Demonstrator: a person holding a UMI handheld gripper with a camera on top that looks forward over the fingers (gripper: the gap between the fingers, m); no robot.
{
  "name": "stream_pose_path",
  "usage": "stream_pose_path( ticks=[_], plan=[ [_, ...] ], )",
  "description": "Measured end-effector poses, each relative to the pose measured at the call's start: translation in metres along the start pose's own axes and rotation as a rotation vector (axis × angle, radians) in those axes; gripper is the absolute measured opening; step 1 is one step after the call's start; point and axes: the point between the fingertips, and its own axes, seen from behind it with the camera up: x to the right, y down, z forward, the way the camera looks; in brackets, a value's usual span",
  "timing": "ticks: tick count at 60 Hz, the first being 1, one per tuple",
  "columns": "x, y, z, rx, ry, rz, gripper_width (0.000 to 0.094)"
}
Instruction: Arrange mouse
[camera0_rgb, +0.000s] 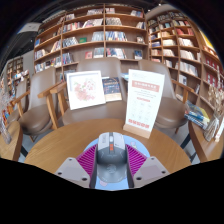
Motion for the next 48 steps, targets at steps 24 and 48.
stream_pose_path(
  ticks=[24, 48],
  plan=[
    [0.031, 0.031, 0.032, -0.032, 0.035, -0.015, 0.0762],
    [0.026, 0.042, -0.164, 0.025, 0.068, -0.069, 0.0852]
  ],
)
